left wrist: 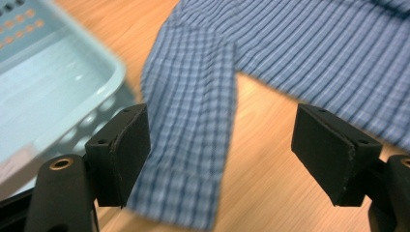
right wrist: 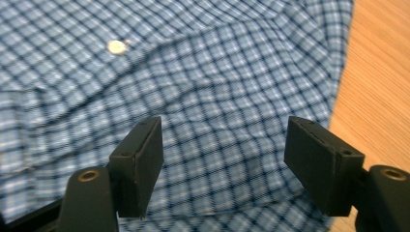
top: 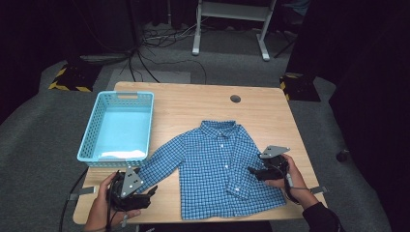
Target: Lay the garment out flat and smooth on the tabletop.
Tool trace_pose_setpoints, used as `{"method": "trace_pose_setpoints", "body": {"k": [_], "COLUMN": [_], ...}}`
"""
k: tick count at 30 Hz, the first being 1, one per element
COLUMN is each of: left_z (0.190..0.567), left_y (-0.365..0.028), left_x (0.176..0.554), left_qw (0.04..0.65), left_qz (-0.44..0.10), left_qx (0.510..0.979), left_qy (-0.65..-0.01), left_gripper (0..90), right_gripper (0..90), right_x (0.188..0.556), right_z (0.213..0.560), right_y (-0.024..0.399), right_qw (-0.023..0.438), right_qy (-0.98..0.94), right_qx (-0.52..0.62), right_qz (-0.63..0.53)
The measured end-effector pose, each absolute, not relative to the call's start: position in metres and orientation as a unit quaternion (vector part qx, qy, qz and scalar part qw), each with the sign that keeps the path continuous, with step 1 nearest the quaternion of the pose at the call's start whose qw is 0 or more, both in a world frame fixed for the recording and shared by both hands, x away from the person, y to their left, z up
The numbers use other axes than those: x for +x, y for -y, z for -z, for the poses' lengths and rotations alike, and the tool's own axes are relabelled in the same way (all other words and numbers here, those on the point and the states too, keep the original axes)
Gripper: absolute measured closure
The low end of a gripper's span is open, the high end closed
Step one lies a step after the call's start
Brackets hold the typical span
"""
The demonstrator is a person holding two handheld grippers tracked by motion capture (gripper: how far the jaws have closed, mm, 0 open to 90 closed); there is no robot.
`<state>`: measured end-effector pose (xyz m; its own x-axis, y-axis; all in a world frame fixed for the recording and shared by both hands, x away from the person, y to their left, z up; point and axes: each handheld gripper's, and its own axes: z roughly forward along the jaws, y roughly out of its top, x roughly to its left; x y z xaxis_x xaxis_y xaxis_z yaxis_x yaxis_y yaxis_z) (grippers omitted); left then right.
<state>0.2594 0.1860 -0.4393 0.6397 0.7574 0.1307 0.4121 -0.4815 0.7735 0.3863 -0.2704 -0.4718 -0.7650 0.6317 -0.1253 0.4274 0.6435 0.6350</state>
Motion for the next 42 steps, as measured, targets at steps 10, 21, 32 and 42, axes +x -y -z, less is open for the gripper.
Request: {"method": "trace_pose_setpoints", "body": {"k": [10, 21, 32, 42], "left_z": [0.455, 0.49, 0.501, 0.502], "left_y": [-0.121, -0.067, -0.076, -0.077], "left_x": [0.279, 0.295, 0.295, 0.295], "left_qw": [0.368, 0.331, 0.366, 0.37], "left_qz": [-0.174, -0.121, -0.097, -0.099], "left_qx": [0.868, 0.906, 0.892, 0.891], "left_qy": [-0.284, -0.234, -0.245, -0.243], "left_gripper": [21.5, 21.7, 20.2, 20.2], "right_gripper": [29.8, 29.9, 30.4, 47.2], "right_x": [0.371, 0.347, 0.33, 0.328], "right_z": [0.463, 0.457, 0.461, 0.477], "right_y": [0.256, 0.234, 0.213, 0.201], "right_qw": [0.154, 0.138, 0.118, 0.101], "right_qy": [-0.898, -0.909, -0.921, -0.936], "right_qx": [0.266, 0.221, 0.185, 0.172], "right_qz": [-0.316, -0.325, -0.323, -0.29]}}
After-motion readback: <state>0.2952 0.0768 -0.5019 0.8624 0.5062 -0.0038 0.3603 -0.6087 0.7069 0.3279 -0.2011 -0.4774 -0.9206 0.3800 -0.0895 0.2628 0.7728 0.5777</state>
